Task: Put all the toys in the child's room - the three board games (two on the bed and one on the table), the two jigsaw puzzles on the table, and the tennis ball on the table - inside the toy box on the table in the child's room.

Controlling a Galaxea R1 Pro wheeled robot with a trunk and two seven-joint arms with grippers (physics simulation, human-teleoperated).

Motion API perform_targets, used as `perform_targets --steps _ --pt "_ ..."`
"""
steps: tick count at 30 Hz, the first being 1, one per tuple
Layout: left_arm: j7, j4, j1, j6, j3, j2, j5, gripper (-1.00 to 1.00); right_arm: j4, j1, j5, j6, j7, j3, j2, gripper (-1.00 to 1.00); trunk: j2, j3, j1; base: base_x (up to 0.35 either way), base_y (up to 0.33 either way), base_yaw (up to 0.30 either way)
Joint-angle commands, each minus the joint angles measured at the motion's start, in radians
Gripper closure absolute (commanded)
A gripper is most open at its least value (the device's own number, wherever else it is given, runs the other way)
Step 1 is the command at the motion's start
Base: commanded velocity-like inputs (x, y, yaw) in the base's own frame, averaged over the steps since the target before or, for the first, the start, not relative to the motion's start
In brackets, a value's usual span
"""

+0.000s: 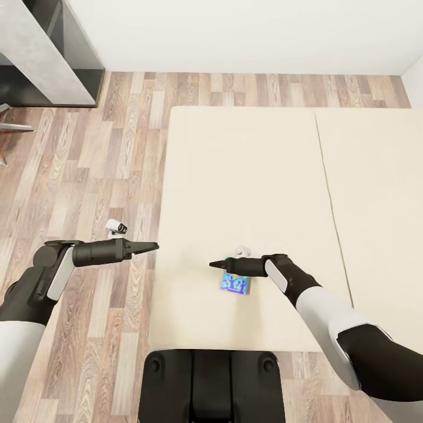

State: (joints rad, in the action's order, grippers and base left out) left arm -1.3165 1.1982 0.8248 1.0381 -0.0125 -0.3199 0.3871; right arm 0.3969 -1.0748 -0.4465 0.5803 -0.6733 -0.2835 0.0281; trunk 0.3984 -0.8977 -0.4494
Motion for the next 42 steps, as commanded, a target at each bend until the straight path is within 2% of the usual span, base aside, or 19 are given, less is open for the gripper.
perform_targets --steps 1,8,13,15,18,20,22,27,33,38,42 --pt "-0.001 0.0 0.0 0.008 -0.001 -0.001 0.003 -1.0 0.0 -0.001 -0.007 0.006 0.001 -0.004 -0.001 -1.0 0.002 -0.001 -0.001 0.0 0.013 0.0" --pt "-0.001 0.0 0.0 0.008 -0.001 -0.001 0.003 -1.0 0.0 -0.001 -0.008 0.011 0.004 -0.001 -0.006 -1.0 0.002 -0.001 -0.001 0.0 0.005 0.0" --pt "-0.001 0.0 0.0 0.008 -0.001 -0.001 0.003 -1.0 0.006 -0.002 -0.008 0.029 0.007 0.0 -0.026 -1.0 0.002 -0.001 -0.001 0.0 0.0 0.0" --pt "-0.001 0.0 0.0 0.008 -0.001 -0.001 0.003 -1.0 0.023 -0.001 -0.011 0.055 0.007 0.002 -0.039 -1.0 0.002 -0.001 -0.001 0.0 0.0 0.0" --pt "-0.001 0.0 0.0 0.008 -0.001 -0.002 0.003 -1.0 0.106 0.001 -0.017 0.11 0.007 0.004 -0.067 -1.0 0.002 -0.001 -0.001 0.0 0.0 0.0" --pt "-0.001 0.0 0.0 0.008 -0.001 -0.002 0.003 -1.0 0.209 0.004 -0.02 0.158 0.008 0.005 -0.101 -1.0 0.002 -0.001 -0.001 0.0 0.0 0.0" --pt "-0.001 0.0 0.0 0.008 -0.001 -0.004 0.003 -1.0 0.271 0.011 -0.023 0.2 0.008 0.006 -0.124 -1.0 0.002 -0.001 -0.001 0.0 0.0 0.0" --pt "-0.001 0.0 0.0 0.008 -0.001 -0.012 0.004 -1.0 0.326 0.02 -0.025 0.266 0.009 0.022 -0.149 -1.0 0.002 -0.001 -0.001 0.0 0.0 0.0" --pt "-0.002 0.0 0.0 0.008 -0.001 -0.017 0.004 -1.0 0.3 0.022 -0.025 0.281 0.016 0.074 -0.171 -1.0 0.002 -0.001 -0.001 0.0 0.0 0.0" --pt "-0.003 0.0 0.0 0.008 -0.001 -0.017 0.004 -1.0 0.231 0.022 -0.018 0.274 0.019 0.091 -0.179 -1.0 0.002 -0.001 -0.001 0.0 0.0 0.0" --pt "-0.003 0.0 0.0 0.008 -0.001 -0.018 0.004 -1.0 0.175 0.022 -0.014 0.237 0.024 0.096 -0.181 -1.0 0.002 -0.001 -0.001 0.0 0.0 0.0"
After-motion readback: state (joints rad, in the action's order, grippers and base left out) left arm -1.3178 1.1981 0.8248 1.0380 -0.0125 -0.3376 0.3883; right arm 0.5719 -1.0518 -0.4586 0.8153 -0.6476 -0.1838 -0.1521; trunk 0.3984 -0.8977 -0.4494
